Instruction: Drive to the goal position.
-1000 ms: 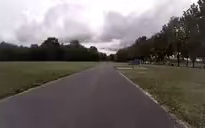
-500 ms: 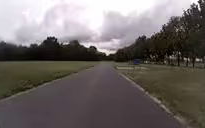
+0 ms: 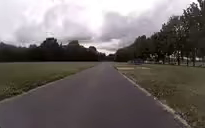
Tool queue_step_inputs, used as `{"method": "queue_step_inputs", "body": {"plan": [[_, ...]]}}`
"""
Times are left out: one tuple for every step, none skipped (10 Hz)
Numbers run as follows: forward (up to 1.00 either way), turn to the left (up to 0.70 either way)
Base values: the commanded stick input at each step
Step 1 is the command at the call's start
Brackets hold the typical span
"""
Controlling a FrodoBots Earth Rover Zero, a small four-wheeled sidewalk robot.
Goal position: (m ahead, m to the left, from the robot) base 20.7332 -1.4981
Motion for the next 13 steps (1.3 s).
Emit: {"method": "queue_step_inputs", "body": {"plan": [[0.70, 0.00], [0.70, 0.00], [0.70, 0.00], [0.70, 0.00], [0.70, 0.00], [0.70, 0.00], [0.70, 0.00], [0.70, 0.00], [0.70, 0.00], [0.70, 0.00], [0.70, 0.00], [0.70, 0.00], [0.70, 0.00]]}}
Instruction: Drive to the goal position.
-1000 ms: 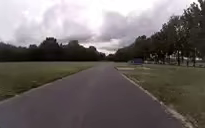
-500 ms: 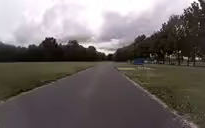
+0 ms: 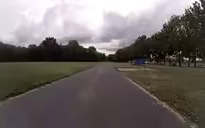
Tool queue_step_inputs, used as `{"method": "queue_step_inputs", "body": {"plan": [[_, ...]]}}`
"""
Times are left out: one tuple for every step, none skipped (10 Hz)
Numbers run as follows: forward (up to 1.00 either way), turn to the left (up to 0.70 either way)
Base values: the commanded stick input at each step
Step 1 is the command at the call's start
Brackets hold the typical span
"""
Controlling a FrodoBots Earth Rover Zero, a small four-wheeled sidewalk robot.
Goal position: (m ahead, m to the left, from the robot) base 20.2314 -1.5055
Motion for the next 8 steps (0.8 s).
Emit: {"method": "queue_step_inputs", "body": {"plan": [[0.70, 0.00], [0.70, 0.00], [0.70, 0.00], [0.70, 0.00], [0.70, 0.00], [0.70, 0.00], [0.70, 0.00], [0.70, 0.00]]}}
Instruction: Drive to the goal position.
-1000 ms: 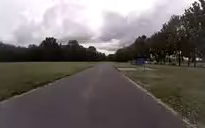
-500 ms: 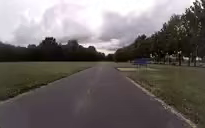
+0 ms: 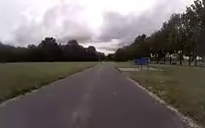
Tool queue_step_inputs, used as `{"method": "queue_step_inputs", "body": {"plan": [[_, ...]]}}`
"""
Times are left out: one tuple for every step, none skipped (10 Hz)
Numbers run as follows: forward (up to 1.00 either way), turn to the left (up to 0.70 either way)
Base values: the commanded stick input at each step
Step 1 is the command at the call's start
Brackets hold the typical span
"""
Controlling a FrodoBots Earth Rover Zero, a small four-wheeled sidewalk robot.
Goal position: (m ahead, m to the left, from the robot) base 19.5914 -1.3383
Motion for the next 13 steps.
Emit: {"method": "queue_step_inputs", "body": {"plan": [[0.70, 0.00], [0.70, 0.00], [0.70, 0.00], [0.70, 0.00], [0.70, 0.00], [0.70, 0.00], [0.70, 0.00], [0.70, 0.00], [0.70, 0.00], [0.70, 0.00], [0.70, 0.00], [0.70, 0.00], [0.70, 0.00]]}}
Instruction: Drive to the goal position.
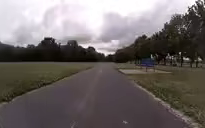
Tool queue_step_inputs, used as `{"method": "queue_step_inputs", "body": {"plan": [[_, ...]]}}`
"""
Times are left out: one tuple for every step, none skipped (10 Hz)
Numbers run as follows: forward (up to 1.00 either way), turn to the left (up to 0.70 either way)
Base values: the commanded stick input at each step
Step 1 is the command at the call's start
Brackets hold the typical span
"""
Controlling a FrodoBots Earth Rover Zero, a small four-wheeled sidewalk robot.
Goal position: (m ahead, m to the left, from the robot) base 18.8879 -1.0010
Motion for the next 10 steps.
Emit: {"method": "queue_step_inputs", "body": {"plan": [[0.70, 0.00], [0.70, 0.00], [0.70, 0.00], [0.70, 0.00], [0.70, 0.00], [0.70, 0.00], [0.70, 0.00], [0.70, 0.00], [0.70, 0.00], [0.70, 0.00]]}}
